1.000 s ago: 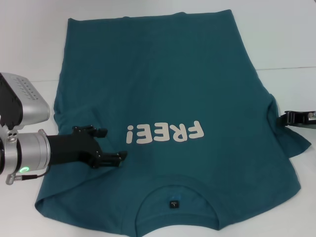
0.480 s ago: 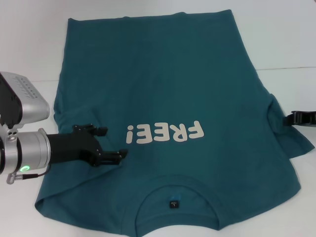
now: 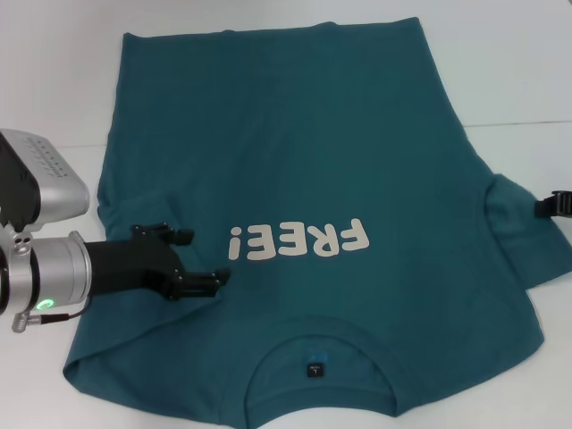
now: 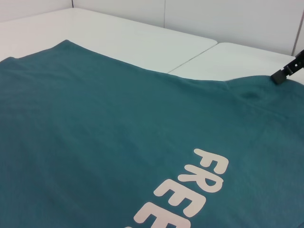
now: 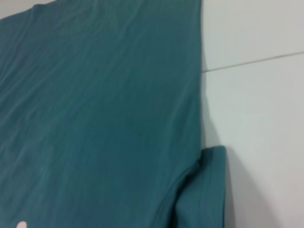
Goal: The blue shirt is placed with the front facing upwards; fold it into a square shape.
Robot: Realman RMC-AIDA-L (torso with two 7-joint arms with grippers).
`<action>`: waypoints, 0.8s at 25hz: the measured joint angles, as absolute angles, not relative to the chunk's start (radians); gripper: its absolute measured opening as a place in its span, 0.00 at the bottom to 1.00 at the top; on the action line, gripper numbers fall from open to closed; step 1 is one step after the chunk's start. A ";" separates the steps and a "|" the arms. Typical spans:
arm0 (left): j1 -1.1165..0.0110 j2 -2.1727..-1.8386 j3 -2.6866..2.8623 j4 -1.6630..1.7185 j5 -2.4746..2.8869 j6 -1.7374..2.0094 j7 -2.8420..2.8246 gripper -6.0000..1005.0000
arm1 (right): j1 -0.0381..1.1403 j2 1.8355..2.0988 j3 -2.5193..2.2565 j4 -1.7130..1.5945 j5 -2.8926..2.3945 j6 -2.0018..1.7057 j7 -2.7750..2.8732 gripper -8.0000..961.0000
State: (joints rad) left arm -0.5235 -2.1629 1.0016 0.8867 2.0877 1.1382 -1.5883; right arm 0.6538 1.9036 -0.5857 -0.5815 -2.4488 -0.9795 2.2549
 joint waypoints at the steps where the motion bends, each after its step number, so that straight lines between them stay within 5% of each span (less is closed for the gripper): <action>1: -0.524 -2.163 1.002 0.887 2.088 1.138 -1.588 0.88 | 0.654 1.900 -0.586 -0.582 -2.449 -0.980 2.255 0.05; 20: -0.532 -2.160 1.006 0.883 2.095 1.126 -1.583 0.87 | 0.679 1.873 -0.578 -0.654 -2.451 -0.977 2.266 0.09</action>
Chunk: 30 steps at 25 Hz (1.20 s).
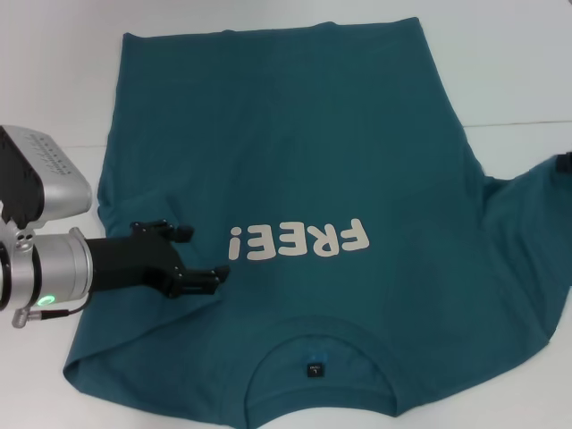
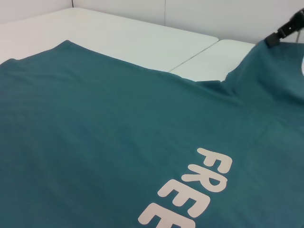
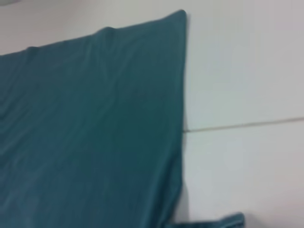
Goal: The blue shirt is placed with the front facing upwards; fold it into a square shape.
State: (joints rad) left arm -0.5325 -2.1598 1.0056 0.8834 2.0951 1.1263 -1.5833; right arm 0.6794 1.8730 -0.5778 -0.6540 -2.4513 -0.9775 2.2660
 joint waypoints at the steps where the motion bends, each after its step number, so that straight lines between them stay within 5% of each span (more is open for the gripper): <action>1: -0.533 -2.160 1.006 0.883 2.095 1.126 -1.583 0.87 | 0.685 1.873 -0.580 -0.657 -2.452 -0.980 2.266 0.10; 15: -0.537 -2.158 1.009 0.884 2.097 1.126 -1.581 0.87 | 0.794 1.898 -0.660 -0.692 -2.506 -1.059 2.297 0.13; 30: -0.542 -2.157 1.009 0.884 2.099 1.126 -1.568 0.87 | 0.962 1.988 -0.874 -0.675 -2.684 -1.047 2.415 0.17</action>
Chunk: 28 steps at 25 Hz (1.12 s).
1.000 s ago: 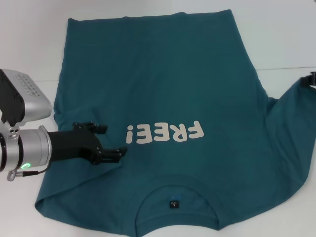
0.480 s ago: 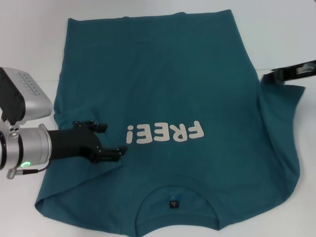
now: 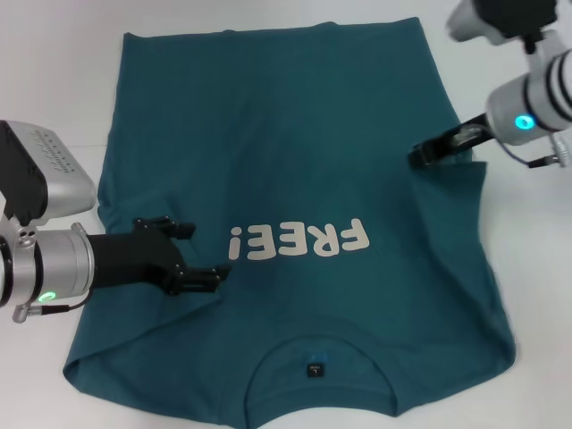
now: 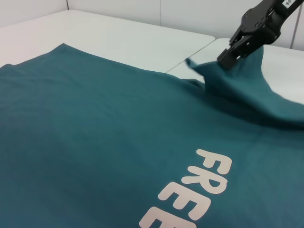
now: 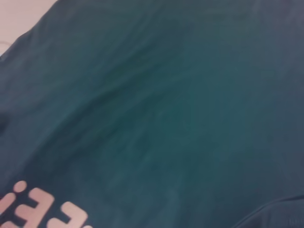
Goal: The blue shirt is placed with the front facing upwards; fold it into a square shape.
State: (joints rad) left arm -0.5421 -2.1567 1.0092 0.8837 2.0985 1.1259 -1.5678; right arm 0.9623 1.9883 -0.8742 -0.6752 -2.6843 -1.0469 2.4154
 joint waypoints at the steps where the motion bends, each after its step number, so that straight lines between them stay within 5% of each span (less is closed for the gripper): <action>1: -0.542 -2.157 1.009 0.884 2.099 1.126 -1.568 0.87 | 0.967 1.996 -0.888 -0.674 -2.691 -1.040 2.423 0.17; 7: -0.547 -2.161 1.009 0.882 2.119 1.126 -1.568 0.87 | 0.976 2.030 -0.920 -0.671 -2.710 -1.017 2.459 0.18; 12: -0.551 -2.161 1.009 0.881 2.121 1.126 -1.568 0.87 | 0.977 2.031 -0.916 -0.686 -2.698 -1.033 2.487 0.20; 15: -0.551 -2.162 1.009 0.884 2.122 1.125 -1.570 0.87 | 0.956 2.013 -0.904 -0.707 -2.699 -1.042 2.508 0.45; 20: -0.548 -2.163 1.009 0.882 2.122 1.126 -1.571 0.87 | 0.894 1.966 -0.808 -0.711 -2.699 -1.035 2.530 0.67; 28: -0.550 -2.163 1.009 0.878 2.122 1.125 -1.569 0.87 | 0.862 1.960 -0.698 -0.608 -2.684 -1.001 2.531 0.72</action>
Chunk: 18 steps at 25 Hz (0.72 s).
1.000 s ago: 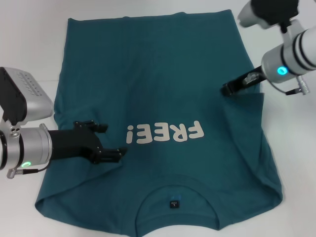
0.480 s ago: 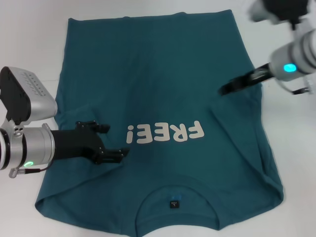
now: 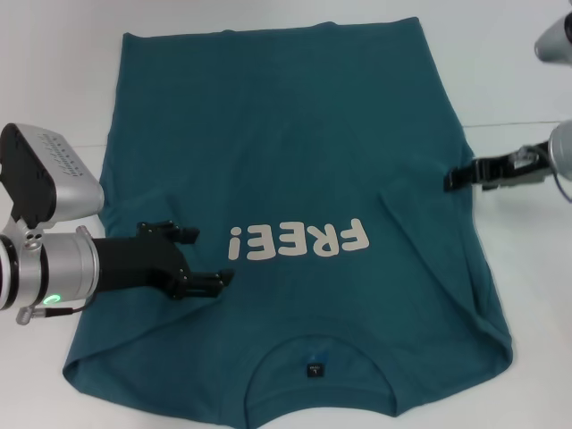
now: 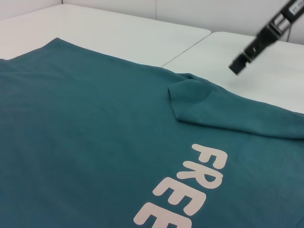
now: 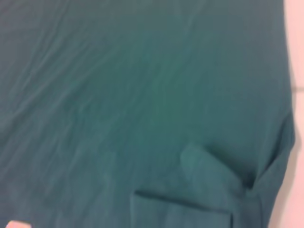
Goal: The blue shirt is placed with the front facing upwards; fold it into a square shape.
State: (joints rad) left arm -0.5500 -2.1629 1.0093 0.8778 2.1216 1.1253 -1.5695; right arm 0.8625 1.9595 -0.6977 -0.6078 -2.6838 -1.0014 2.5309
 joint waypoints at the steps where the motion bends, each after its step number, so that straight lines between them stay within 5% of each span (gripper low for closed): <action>1: -0.550 -2.163 1.009 0.878 2.122 1.125 -1.569 0.87 | 0.859 1.959 -0.695 -0.594 -2.677 -1.005 2.532 0.72; 18: -0.552 -2.160 1.018 0.879 2.125 1.125 -1.568 0.87 | 0.763 1.934 -0.685 -0.596 -2.539 -1.158 2.569 0.73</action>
